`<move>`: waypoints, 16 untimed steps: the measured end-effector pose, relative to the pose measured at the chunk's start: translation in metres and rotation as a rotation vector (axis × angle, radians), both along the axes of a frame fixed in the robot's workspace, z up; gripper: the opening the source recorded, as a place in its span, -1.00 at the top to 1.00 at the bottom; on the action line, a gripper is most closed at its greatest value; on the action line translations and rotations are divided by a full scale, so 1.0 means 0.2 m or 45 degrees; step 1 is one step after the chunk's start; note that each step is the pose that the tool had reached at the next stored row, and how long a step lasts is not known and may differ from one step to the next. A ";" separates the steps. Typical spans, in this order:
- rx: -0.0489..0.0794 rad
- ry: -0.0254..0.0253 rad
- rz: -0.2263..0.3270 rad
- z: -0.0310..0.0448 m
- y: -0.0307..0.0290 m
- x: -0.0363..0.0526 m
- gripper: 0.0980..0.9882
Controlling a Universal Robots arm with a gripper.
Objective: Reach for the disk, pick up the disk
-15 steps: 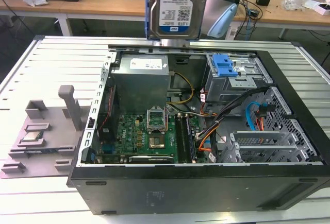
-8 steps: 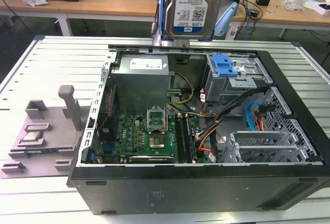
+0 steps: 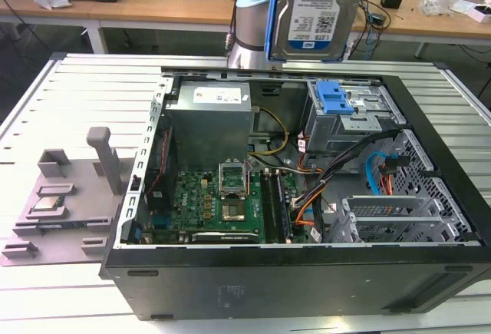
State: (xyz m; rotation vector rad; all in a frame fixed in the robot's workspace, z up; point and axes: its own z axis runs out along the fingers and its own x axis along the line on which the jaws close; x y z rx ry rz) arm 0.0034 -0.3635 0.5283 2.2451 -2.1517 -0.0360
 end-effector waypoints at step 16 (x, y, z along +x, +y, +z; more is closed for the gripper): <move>0.000 0.0001 0.000 -0.002 -0.184 0.051 0.39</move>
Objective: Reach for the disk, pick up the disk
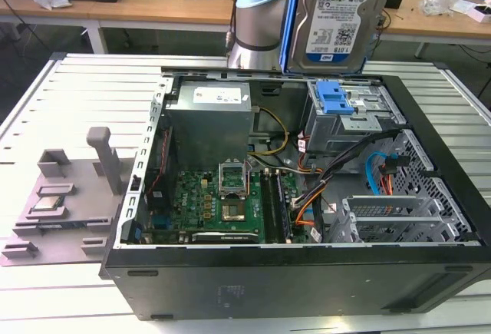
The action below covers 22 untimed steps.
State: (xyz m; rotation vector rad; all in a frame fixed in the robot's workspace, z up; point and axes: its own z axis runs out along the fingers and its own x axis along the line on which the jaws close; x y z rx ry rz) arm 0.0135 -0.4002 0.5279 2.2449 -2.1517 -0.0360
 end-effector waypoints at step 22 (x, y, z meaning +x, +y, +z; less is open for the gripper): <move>0.000 0.0000 0.000 -0.007 -0.225 -0.045 0.39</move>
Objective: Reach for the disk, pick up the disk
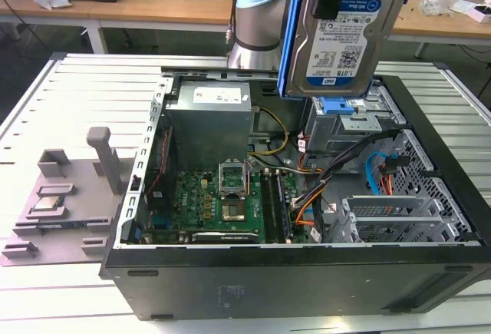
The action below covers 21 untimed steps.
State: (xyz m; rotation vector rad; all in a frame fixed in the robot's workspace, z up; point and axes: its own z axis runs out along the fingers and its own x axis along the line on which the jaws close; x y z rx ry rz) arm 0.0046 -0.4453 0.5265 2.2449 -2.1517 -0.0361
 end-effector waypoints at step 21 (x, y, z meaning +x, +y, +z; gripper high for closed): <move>0.026 0.0000 -0.001 -0.019 -0.386 -0.044 0.39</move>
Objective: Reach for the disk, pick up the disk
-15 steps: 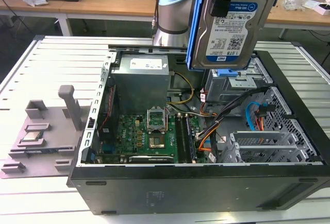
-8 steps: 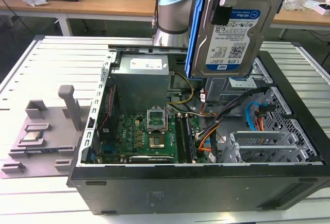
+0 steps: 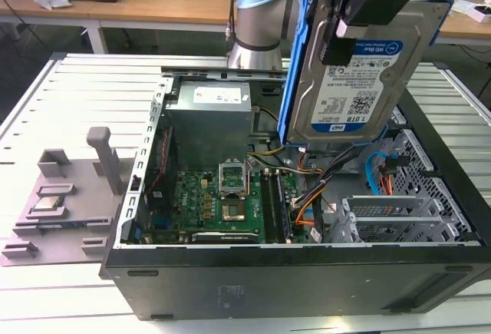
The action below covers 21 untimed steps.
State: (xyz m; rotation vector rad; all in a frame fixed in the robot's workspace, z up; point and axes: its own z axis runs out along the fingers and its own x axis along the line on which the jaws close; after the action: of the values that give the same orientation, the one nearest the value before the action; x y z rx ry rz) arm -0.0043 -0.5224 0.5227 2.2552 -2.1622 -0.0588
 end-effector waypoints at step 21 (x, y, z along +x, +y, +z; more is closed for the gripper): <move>0.003 0.0001 -0.012 -0.024 -0.148 0.001 0.39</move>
State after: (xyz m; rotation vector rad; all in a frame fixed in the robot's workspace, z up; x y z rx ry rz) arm -0.0041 -0.5521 0.5179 2.2461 -2.1738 -0.0613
